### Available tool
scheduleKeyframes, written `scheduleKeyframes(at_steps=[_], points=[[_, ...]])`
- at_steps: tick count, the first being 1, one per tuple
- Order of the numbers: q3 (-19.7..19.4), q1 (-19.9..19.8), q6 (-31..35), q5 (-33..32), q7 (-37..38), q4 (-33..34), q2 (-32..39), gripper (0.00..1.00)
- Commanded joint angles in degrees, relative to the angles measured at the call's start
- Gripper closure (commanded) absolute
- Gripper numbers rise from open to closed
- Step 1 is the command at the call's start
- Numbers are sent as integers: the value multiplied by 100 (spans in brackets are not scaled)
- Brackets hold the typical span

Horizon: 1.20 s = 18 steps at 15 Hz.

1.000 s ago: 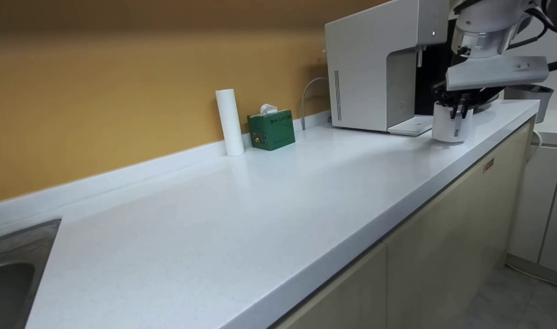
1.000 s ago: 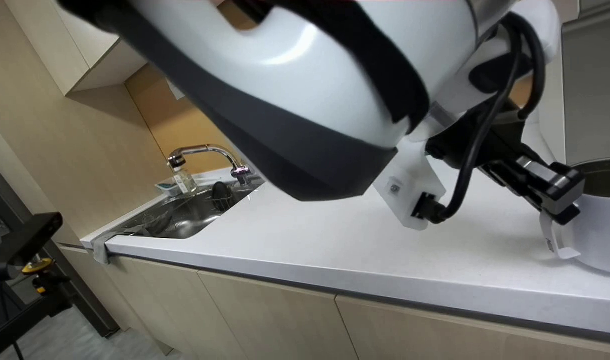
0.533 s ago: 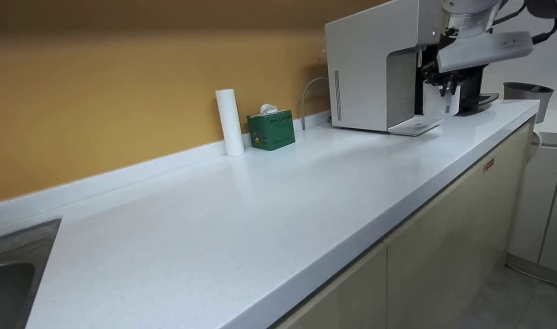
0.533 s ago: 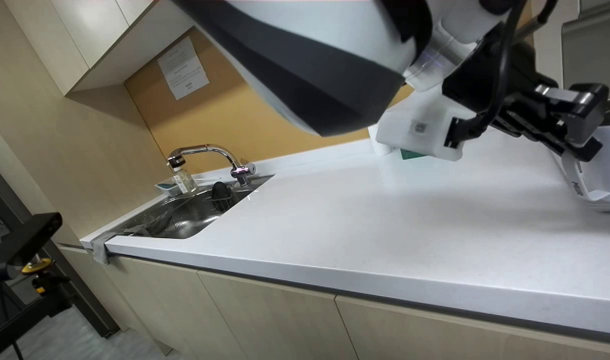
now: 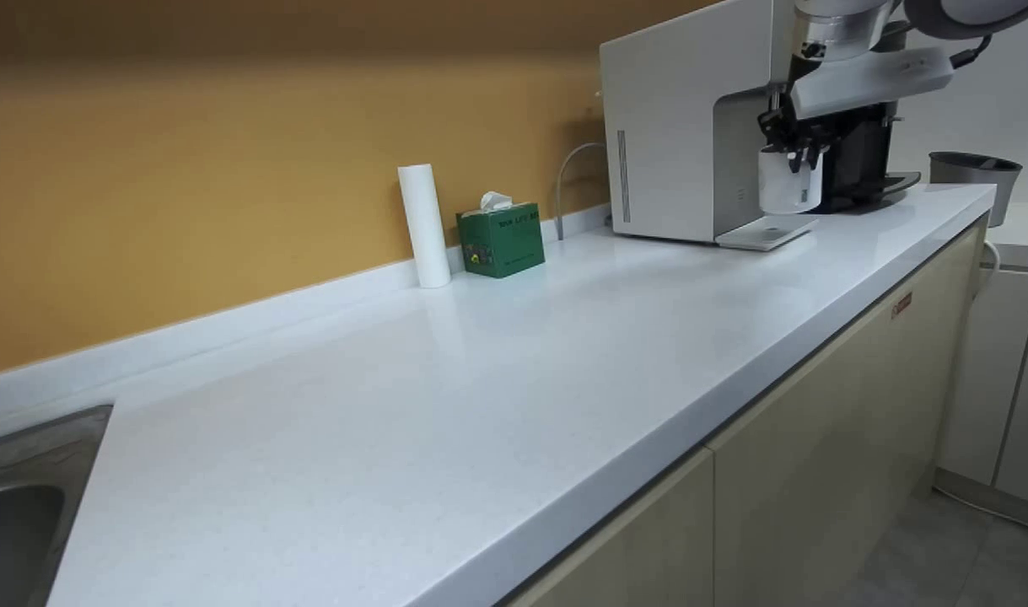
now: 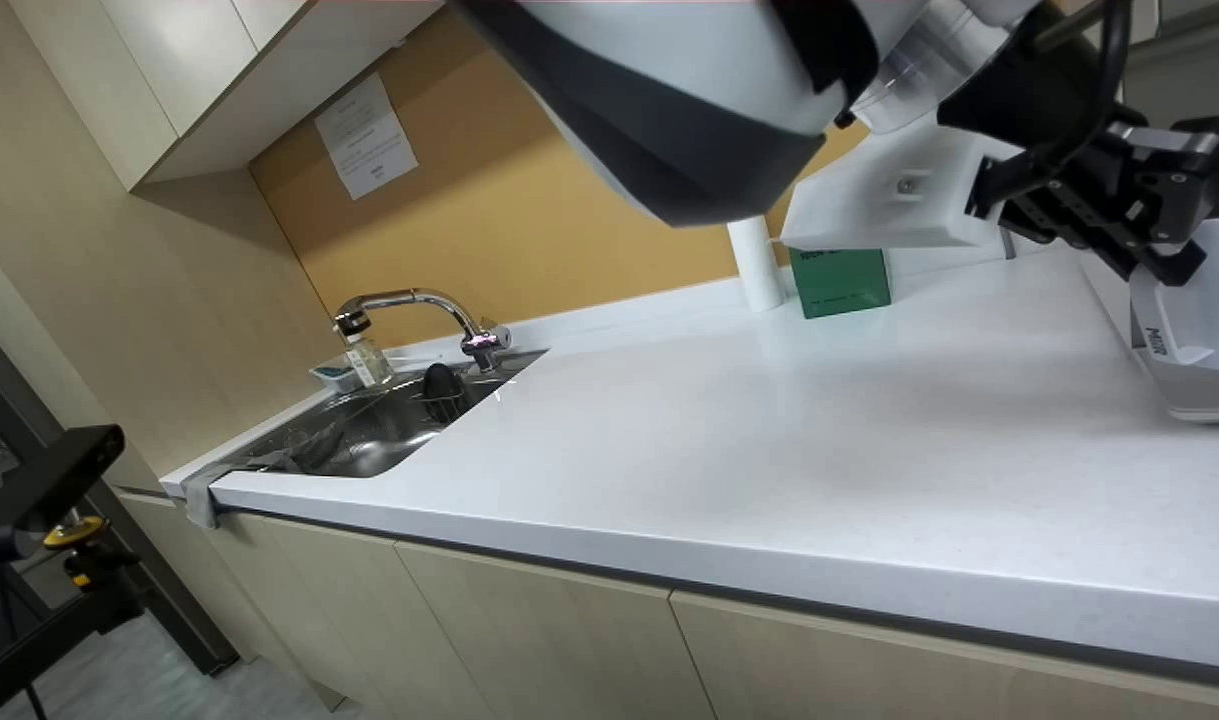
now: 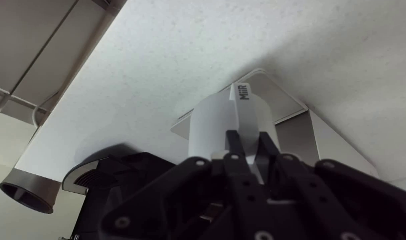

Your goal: Put the white mug on the tray of the coffee maker, remove it and then put it on the counter

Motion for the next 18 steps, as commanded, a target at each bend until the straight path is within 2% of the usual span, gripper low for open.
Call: scheduleKeyframes(at_steps=[1, 9, 18], points=[[29, -58, 60, 467, -511, 421, 308, 96], [-14, -163, 73, 963, -881, 903, 810, 96], [-1, -214, 132, 1028, -909, 1288, 1238, 96]])
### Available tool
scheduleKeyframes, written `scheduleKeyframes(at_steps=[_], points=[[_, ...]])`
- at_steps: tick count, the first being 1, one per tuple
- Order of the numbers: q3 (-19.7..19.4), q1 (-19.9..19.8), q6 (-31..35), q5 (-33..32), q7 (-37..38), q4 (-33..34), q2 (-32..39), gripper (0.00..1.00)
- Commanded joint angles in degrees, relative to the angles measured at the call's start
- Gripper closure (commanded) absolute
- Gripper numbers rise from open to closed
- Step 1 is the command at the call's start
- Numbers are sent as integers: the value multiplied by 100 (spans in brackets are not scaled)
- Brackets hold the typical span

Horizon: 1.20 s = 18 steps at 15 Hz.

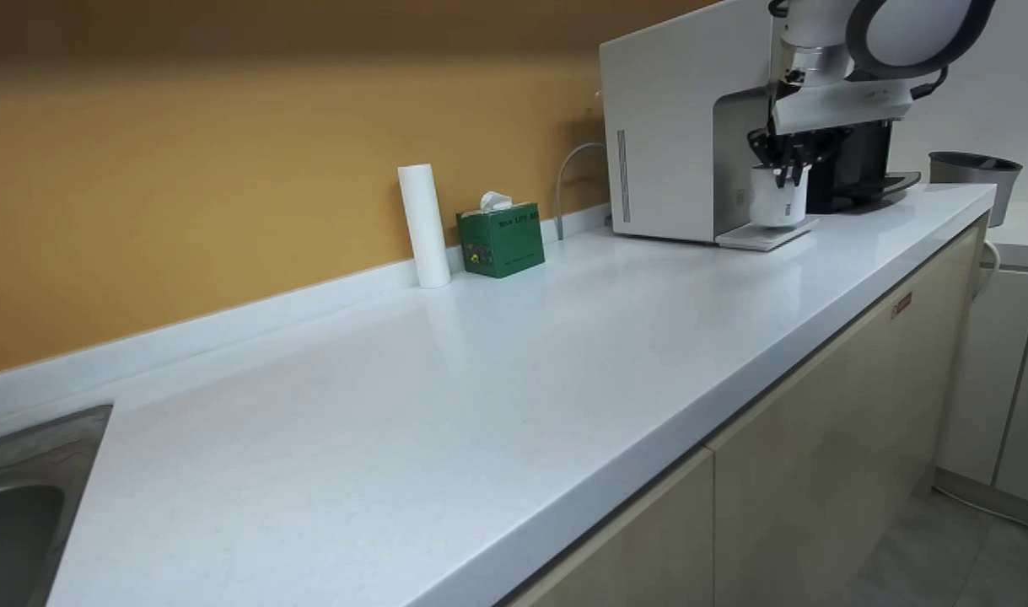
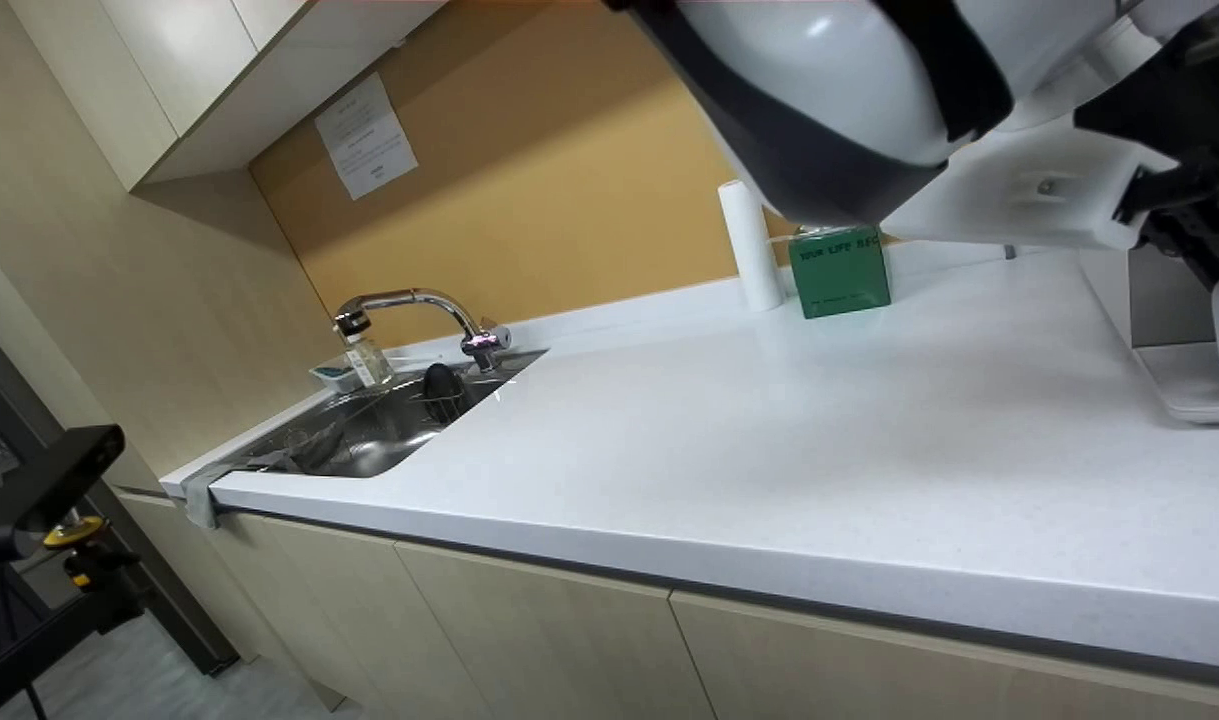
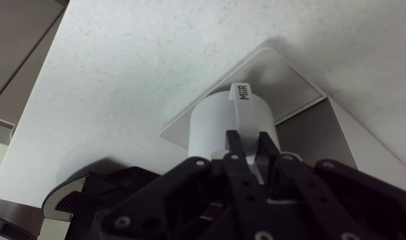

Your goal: Put the white mug on the tray of the coffee maker, remove it and then put it on the counter

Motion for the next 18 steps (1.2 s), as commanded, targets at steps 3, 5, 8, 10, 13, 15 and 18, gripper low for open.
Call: scheduleKeyframes(at_steps=[3, 5, 8, 10, 13, 15, 18], points=[[38, -20, -7, 80, -110, 340, 210, 96], [47, -17, -32, 84, -135, 384, 251, 96], [65, -21, -57, 107, -175, 410, 293, 96], [76, -24, -73, 124, -199, 424, 319, 96], [88, -27, -117, 159, -255, 451, 361, 92], [90, -28, -118, 222, -299, 459, 373, 58], [85, -28, -110, 251, -347, 487, 355, 38]])
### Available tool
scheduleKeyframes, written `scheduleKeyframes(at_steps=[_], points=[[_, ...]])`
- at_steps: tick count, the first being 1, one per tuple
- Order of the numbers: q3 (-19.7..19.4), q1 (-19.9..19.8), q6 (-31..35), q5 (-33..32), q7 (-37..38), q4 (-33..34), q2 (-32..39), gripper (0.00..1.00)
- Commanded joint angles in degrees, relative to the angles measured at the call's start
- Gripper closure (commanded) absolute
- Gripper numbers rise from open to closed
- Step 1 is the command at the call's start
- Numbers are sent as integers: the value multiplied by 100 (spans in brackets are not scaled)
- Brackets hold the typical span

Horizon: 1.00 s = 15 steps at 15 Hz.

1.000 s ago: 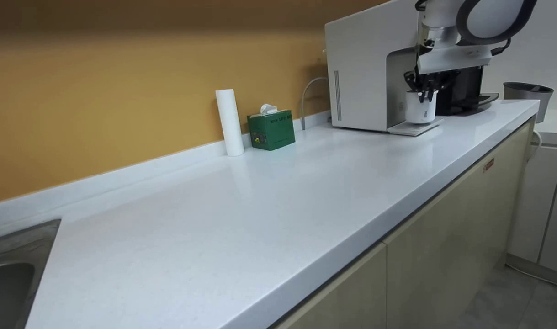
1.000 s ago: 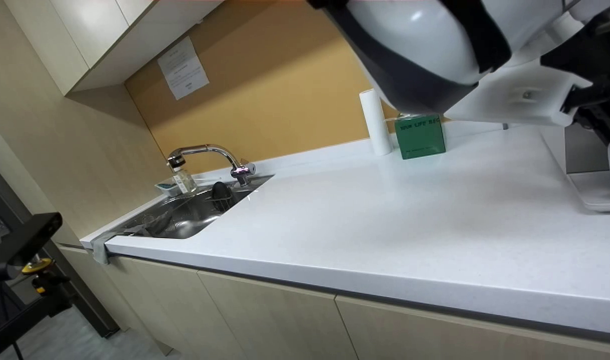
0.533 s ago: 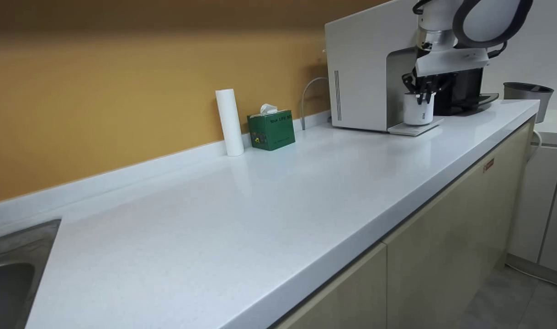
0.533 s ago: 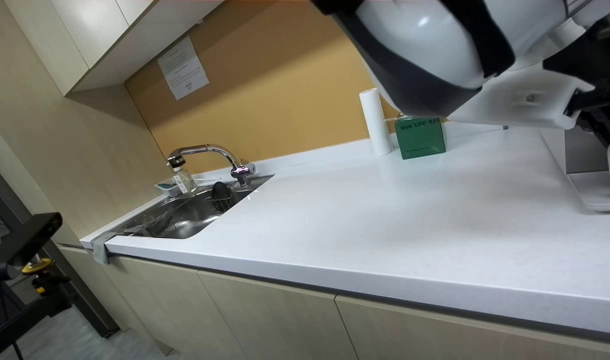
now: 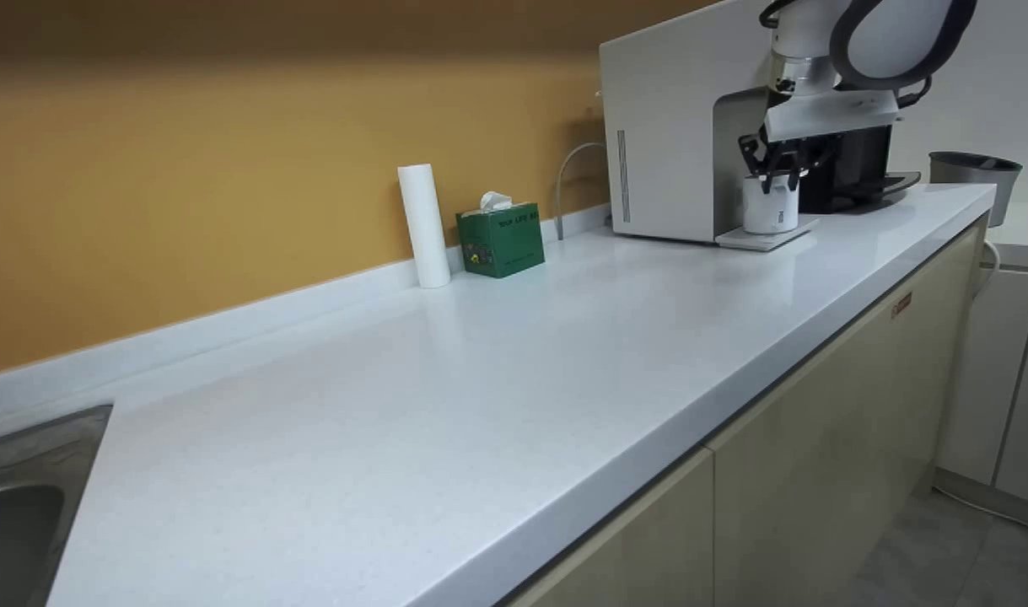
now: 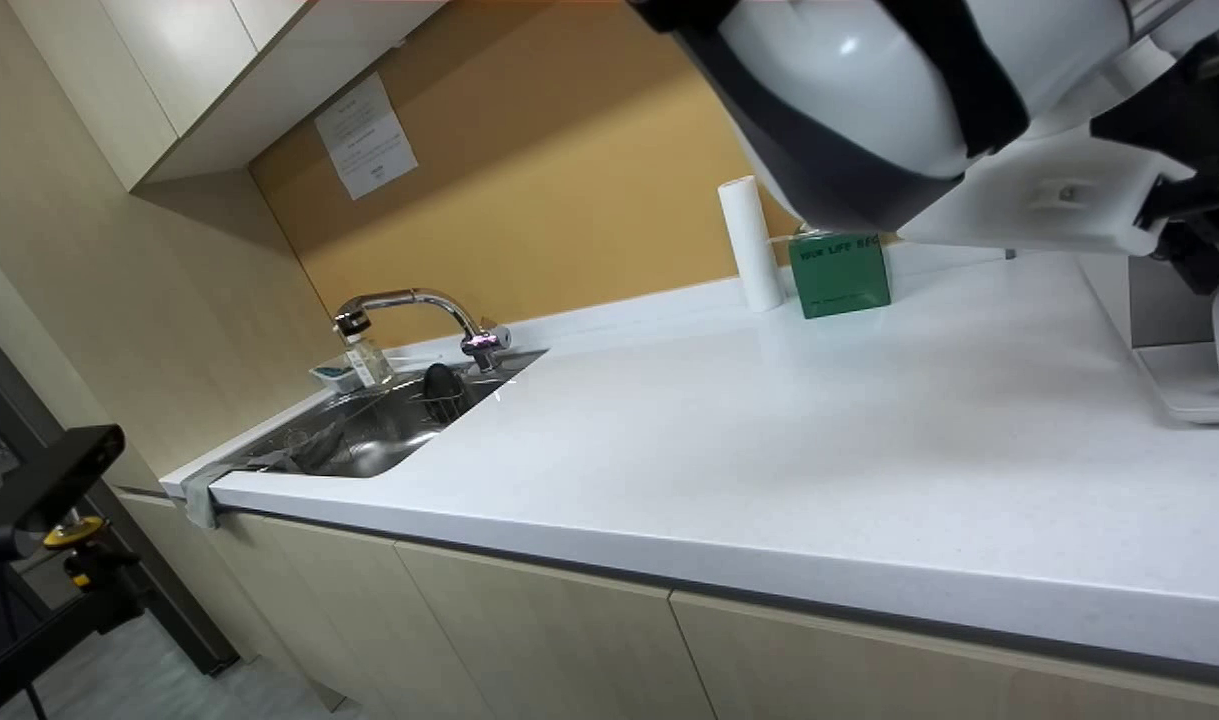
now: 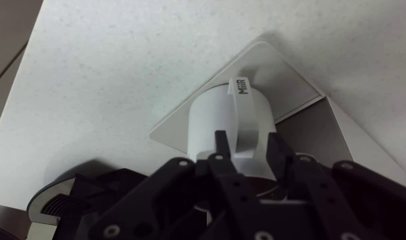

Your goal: Put the white mug on the tray of the coffee maker, remove it and then put it on the counter

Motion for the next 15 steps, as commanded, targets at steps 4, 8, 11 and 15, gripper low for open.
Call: scheduleKeyframes(at_steps=[4, 8, 11, 15], points=[[91, -26, -237, 193, -205, 6, -186, 12], [-1031, 1186, -232, 1527, -1326, -473, -669, 0], [-1177, 1398, -427, 1388, -1318, -707, -1064, 0], [-1898, 2215, -809, 1704, -1855, -1066, -1539, 0]])
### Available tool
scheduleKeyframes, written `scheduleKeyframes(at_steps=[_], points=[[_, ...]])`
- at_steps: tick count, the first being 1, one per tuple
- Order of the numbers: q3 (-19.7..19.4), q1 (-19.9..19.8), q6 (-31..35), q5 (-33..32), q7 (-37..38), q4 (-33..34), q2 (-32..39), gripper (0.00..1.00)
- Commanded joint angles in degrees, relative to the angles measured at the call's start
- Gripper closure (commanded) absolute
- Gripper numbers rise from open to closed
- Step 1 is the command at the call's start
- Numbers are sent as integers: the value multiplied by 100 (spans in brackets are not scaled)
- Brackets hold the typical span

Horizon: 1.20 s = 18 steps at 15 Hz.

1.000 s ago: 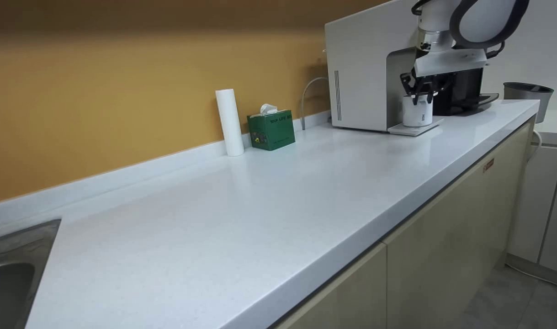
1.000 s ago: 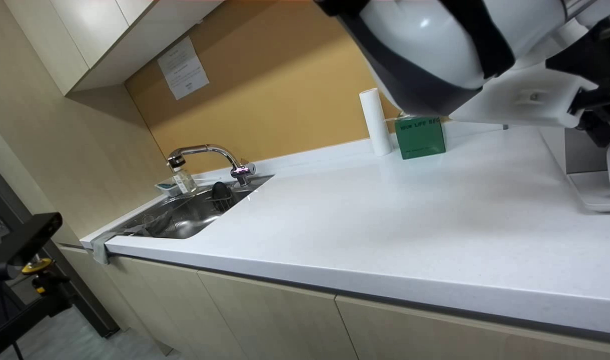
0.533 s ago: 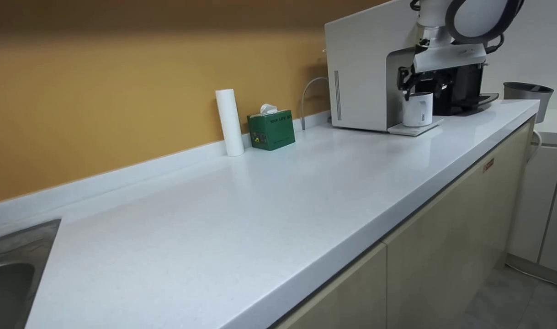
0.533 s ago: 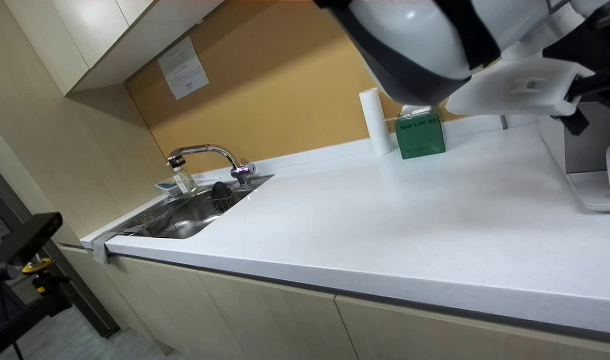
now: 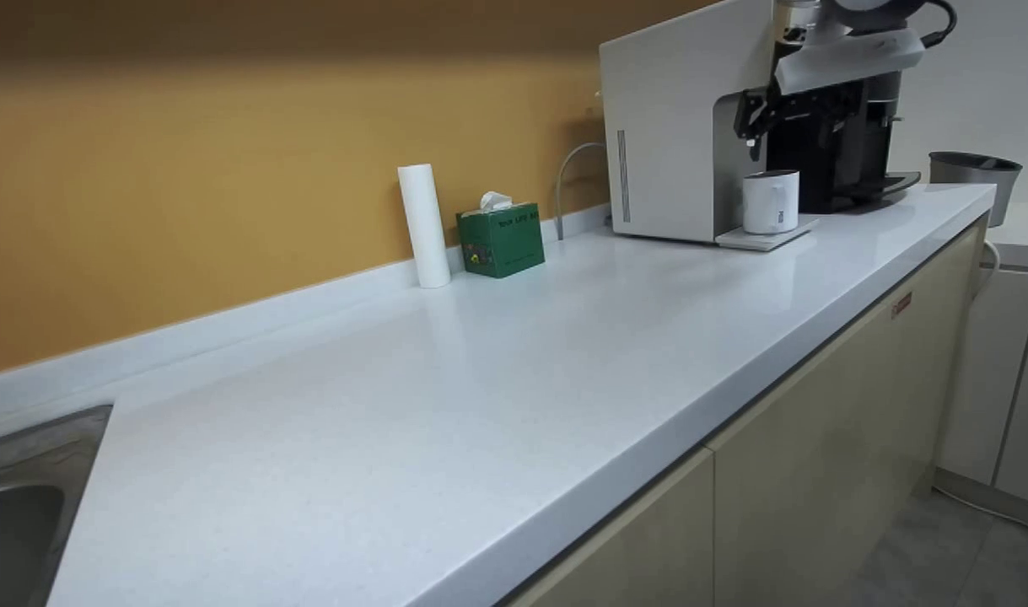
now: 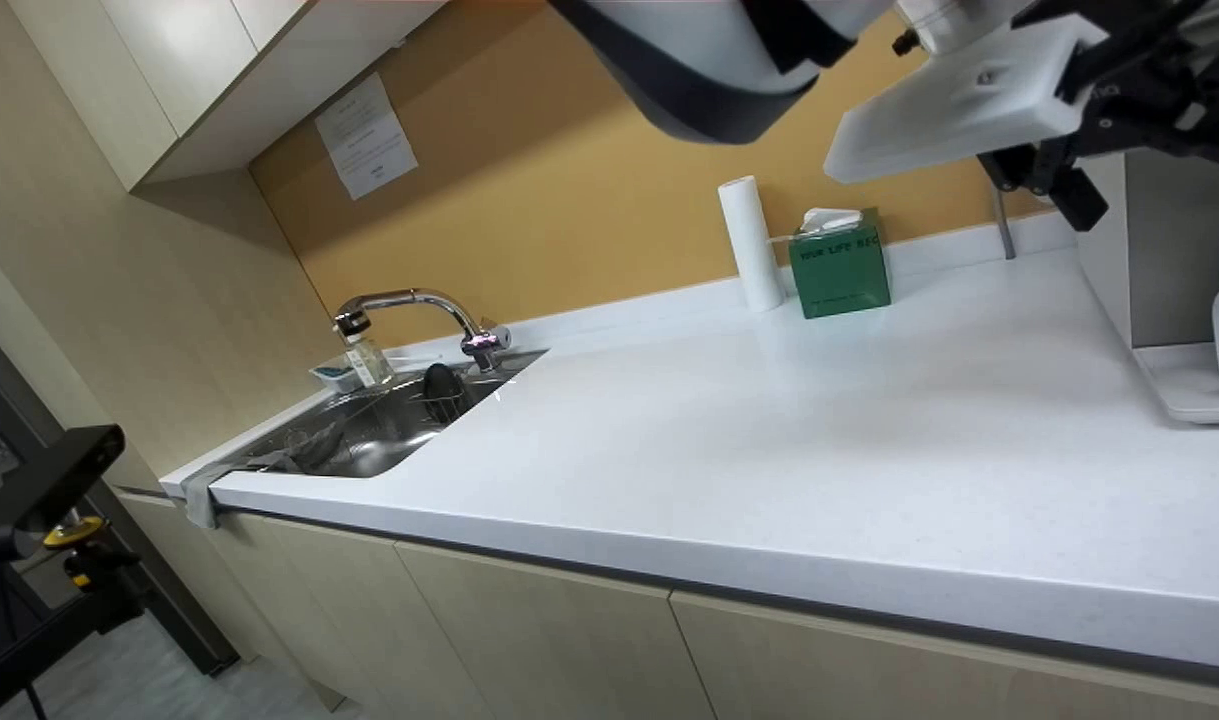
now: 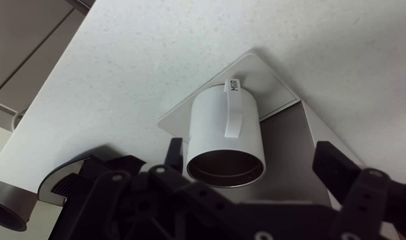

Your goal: Put the white mug on the tray of the coffee maker, remove it and then put it on the counter

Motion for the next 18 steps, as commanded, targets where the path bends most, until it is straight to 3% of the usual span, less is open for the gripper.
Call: scheduleKeyframes(at_steps=[1, 6, 8, 18], points=[[-326, 419, -417, 384, -709, -498, -568, 0], [-269, 431, -795, 2171, -2791, -735, -798, 0], [-321, 413, -716, 2494, -3113, -672, -723, 0], [-762, 477, 816, 2348, -2576, -451, 92, 0]])
